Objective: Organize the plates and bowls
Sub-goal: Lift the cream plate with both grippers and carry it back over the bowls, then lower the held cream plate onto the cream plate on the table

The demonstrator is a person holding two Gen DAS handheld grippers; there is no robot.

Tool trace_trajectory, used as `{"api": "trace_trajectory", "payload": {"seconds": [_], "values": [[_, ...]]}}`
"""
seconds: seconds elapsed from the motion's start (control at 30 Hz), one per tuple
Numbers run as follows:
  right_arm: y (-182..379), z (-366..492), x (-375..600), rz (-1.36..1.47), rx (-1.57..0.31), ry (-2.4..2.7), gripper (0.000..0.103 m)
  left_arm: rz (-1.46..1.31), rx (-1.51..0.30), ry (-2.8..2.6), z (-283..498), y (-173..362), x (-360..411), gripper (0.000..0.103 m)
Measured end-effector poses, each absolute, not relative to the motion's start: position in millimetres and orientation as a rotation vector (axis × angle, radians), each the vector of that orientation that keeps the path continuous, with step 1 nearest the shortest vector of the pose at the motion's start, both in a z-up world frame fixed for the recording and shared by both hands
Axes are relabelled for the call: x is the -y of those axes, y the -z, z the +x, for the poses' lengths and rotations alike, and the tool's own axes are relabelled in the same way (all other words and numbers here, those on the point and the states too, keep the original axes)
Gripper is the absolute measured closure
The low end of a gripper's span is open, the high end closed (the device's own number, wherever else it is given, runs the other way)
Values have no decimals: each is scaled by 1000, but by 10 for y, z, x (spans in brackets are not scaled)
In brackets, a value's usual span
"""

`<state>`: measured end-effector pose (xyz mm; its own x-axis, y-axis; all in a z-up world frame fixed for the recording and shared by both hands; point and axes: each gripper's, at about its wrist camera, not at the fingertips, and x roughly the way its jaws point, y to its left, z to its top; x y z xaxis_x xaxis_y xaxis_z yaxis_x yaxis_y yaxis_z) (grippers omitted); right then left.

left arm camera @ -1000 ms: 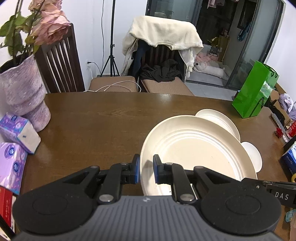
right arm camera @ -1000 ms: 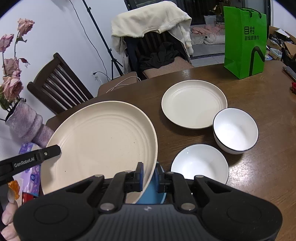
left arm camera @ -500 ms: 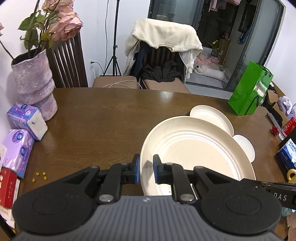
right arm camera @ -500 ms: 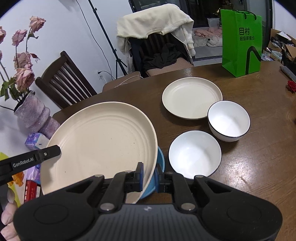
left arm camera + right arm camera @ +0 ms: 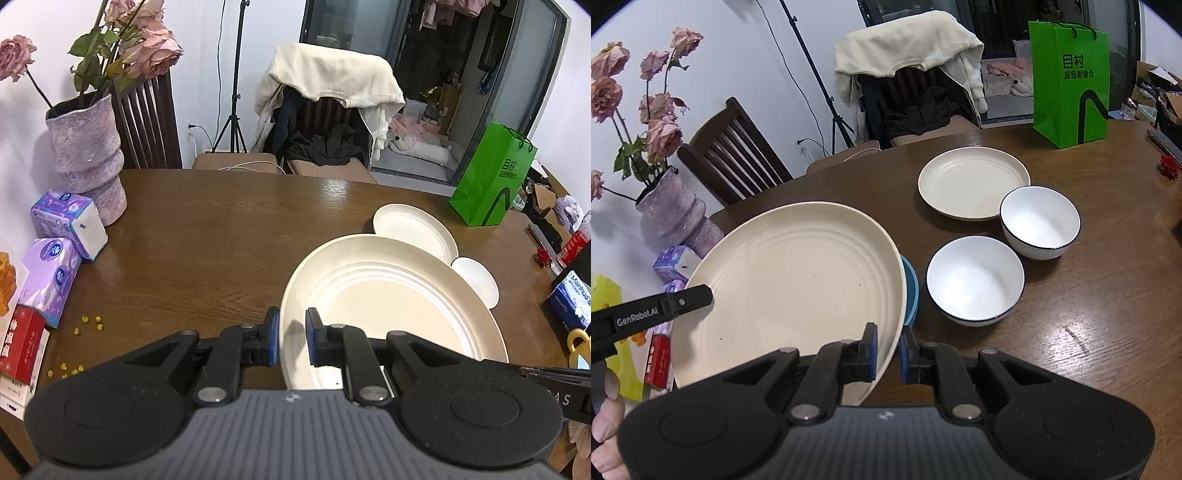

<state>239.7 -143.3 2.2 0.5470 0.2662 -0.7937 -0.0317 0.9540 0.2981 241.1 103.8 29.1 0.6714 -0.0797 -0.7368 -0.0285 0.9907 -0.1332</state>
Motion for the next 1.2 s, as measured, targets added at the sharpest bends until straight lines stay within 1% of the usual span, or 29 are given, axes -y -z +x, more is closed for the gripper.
{"api": "trace_trajectory", "payload": {"seconds": [0.33,1.2], "values": [[-20,2219,1511,262,-975,-184,91,-139,-834,28,2226,-271,-950,88],[190,1577,1984,244,-1013,-165,91,-156,-874,45,1616,11,-505,88]]}}
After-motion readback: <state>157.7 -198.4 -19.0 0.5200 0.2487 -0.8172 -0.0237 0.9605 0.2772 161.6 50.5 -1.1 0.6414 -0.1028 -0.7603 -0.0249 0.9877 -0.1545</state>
